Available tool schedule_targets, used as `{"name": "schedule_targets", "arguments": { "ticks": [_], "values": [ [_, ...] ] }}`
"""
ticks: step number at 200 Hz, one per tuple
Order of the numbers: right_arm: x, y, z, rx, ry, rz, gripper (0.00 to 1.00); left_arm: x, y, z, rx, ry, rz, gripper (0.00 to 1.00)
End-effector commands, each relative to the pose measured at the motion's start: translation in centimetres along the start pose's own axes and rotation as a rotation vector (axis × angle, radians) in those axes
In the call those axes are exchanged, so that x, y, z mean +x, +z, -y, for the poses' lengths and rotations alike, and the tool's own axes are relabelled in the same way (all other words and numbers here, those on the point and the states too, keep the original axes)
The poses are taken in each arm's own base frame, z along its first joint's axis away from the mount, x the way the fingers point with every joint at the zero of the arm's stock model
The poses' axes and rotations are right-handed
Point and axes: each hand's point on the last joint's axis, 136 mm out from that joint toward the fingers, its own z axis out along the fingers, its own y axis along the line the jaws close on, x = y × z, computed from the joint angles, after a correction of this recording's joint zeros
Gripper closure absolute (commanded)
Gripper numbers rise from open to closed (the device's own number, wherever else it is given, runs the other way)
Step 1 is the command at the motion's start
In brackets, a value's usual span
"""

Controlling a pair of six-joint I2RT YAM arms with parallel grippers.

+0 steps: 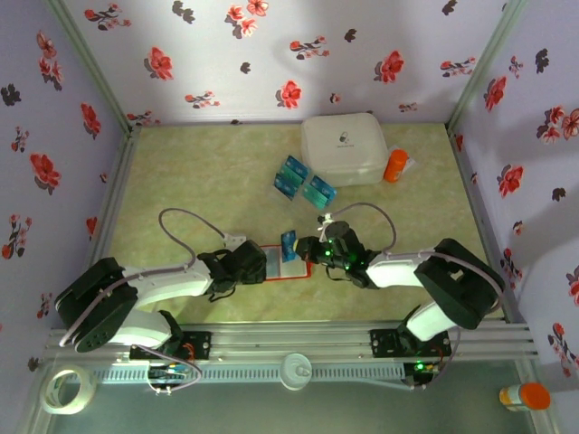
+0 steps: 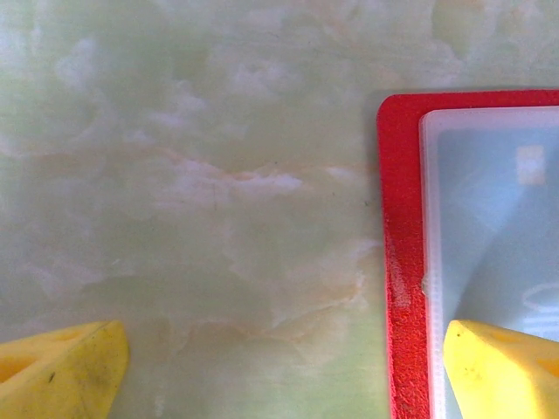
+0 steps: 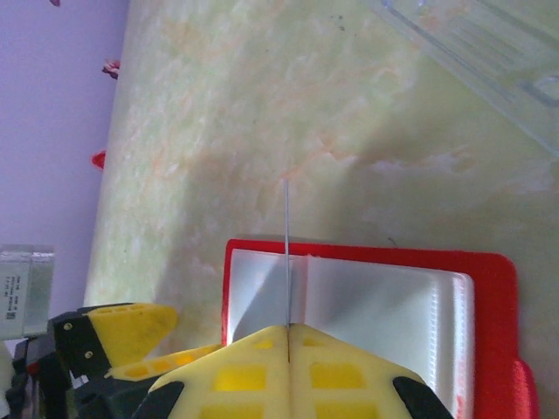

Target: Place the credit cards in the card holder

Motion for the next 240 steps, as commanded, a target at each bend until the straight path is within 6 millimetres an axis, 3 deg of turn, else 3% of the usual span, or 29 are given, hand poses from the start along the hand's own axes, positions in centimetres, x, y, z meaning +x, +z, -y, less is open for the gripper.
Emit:
{"name": "schedule_targets", "arguments": {
  "ticks": [1,145,240],
  "values": [
    [-0.2,0.4,-0.4,-0.033,0.012,0.033,1.0,1.9,0.7,-0.8,-0.018,0.001,-0.055,0.07],
    [1.8,1.6,1.3,-0.031,0.049,0.007,1.0,1.8,0.7,-0.6,-0.016,0.003,-0.054,0.07],
    [2.4,1.7,1.3,-0.068,0.077,0.007,1.0,1.9,0.8,-0.5,-0.018,0.008,-0.057,0.07]
  ]
}}
